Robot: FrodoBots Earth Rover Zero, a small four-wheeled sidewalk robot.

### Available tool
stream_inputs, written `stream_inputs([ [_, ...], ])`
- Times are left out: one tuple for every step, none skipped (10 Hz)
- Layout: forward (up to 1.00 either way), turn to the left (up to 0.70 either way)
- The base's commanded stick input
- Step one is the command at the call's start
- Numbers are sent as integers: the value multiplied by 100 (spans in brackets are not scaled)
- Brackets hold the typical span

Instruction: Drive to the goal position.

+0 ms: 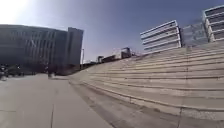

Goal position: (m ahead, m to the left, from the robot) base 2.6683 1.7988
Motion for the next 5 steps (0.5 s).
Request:
stream_inputs([
  [-100, -40],
  [-100, -40],
  [-100, -40],
  [-100, -40],
  [-100, -40],
])
